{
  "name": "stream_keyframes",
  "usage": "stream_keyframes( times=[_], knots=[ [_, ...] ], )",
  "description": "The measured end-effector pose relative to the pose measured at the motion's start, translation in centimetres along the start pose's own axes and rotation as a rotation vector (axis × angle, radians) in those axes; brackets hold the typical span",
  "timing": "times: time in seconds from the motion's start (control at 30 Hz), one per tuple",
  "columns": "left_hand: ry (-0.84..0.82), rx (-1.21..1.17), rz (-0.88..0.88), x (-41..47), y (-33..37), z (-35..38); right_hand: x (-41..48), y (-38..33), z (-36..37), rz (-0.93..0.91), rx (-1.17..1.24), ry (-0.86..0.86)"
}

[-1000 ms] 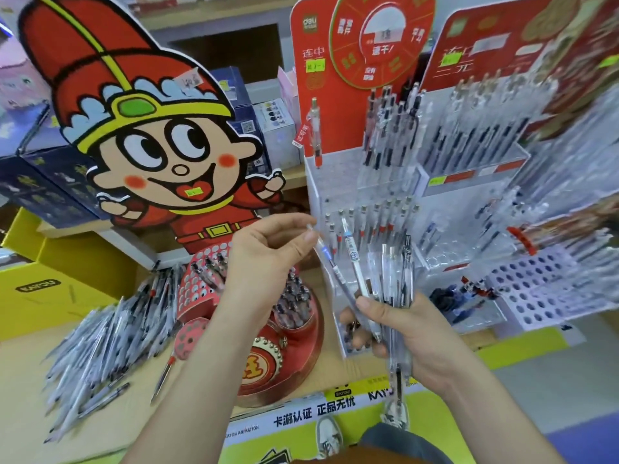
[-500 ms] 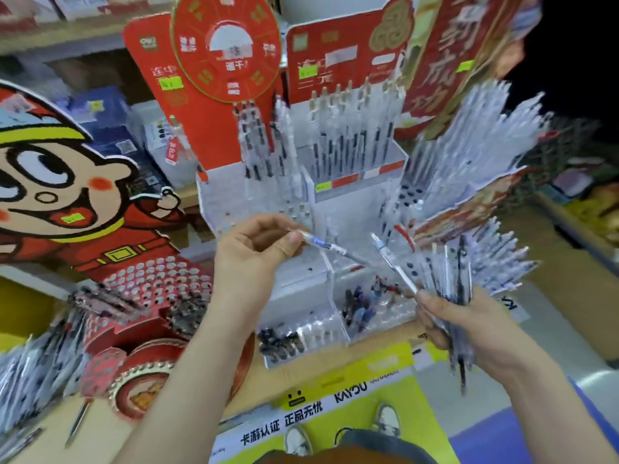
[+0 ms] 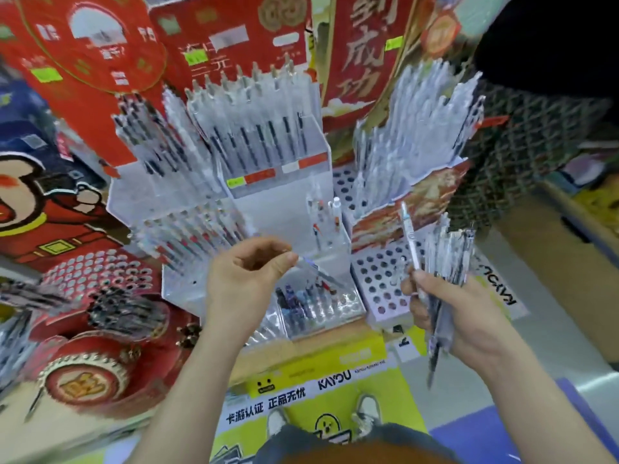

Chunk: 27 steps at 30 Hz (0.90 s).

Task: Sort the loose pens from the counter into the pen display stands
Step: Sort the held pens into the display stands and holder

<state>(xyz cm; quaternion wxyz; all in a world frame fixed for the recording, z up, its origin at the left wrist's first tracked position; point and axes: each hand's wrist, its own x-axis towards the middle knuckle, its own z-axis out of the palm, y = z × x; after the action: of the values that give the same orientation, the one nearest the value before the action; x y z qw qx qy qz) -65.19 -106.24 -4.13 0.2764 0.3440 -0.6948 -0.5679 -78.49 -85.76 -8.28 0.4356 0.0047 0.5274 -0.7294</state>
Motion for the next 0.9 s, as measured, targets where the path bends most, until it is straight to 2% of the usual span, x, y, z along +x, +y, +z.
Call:
stream_keyframes(
  times=[0.1,0.2,0.37,0.57,0.73,0.9],
  knots=[
    [0.020,0.044,-0.015,-0.4,-0.5,-0.4,0.9,0.6,0.1,0.039,0.007,-0.009],
    [0.051,-0.010,-0.025,-0.6,-0.4,-0.7,1.4,1.2,0.4,0.081,0.001,-0.049],
    [0.058,-0.059,-0.030,-0.4,0.0,-0.2,2.0,1.3,2.0,0.066,-0.117,-0.087],
    [0.065,-0.090,-0.023,-0.3,0.0,0.9,3.0,1.8,2.6,-0.005,-0.257,0.102],
    [0.031,-0.029,0.004,-0.6,0.0,3.0,2.4,0.3,0.6,-0.073,-0.233,0.137],
    [0.206,0.091,0.157,0.2,1.0,-0.1,1.6,-1.2,-0.7,-0.089,-0.141,0.062]
  ],
)
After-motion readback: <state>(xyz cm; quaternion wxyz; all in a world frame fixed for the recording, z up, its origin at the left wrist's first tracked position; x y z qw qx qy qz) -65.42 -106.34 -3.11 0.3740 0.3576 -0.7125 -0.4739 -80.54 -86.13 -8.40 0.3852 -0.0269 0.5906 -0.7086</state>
